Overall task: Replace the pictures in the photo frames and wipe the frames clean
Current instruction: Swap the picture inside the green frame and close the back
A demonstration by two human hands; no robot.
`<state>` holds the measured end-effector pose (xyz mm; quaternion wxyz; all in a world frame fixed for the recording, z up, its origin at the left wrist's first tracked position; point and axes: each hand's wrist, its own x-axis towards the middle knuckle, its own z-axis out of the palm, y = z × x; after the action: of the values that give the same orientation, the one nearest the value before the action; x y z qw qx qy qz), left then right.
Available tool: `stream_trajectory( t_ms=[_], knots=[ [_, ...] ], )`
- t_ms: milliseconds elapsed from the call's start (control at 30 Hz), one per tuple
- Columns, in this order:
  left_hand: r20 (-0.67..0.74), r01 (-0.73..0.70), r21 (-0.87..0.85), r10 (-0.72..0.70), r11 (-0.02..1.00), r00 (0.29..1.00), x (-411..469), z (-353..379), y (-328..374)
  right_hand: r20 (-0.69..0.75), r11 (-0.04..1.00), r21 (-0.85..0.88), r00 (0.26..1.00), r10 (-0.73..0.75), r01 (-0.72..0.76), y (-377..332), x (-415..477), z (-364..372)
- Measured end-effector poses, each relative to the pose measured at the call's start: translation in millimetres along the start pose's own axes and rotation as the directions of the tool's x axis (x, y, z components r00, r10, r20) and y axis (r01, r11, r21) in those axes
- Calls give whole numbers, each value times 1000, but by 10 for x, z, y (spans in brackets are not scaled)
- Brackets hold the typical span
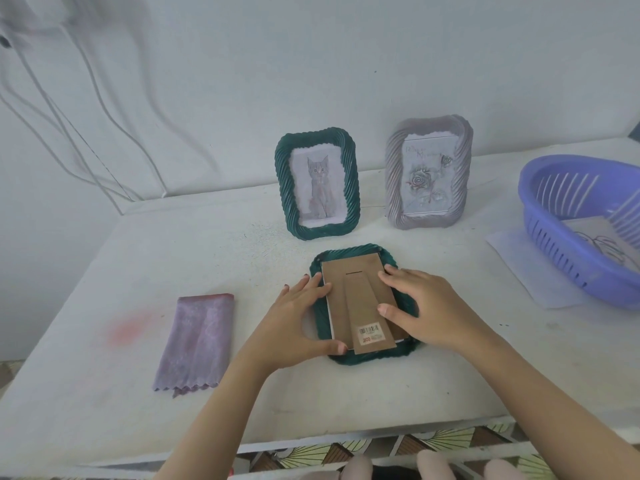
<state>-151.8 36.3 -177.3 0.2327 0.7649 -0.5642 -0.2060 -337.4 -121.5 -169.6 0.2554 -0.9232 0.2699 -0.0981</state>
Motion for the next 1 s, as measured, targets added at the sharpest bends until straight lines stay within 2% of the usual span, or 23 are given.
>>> stream_trajectory(
  t_ms=[167,300,567,700,867,1000],
  knots=[
    [-23,-12,-20,11,1000,1000,7,6,-14,-45,999,41,999,9,-8,-4,6,6],
    [-118,26,-114,-39,993,992,27,27,44,-61,1000,24,998,11,-10,10,20,28],
    [-270,90,-23,-93,996,958,268,80,198,-113,999,-31,993,17,-20,-11,92,22],
    [-241,132,28,-121,991,963,329,73,209,-85,995,-95,996,14,-22,-30,151,9],
    [-199,181,72,-163,981,966,354,77,171,-55,996,-90,999,1,-6,2,205,-24],
    [-154,233,92,-217,968,964,389,63,134,70,989,-148,997,37,-27,22,300,-83]
  ],
)
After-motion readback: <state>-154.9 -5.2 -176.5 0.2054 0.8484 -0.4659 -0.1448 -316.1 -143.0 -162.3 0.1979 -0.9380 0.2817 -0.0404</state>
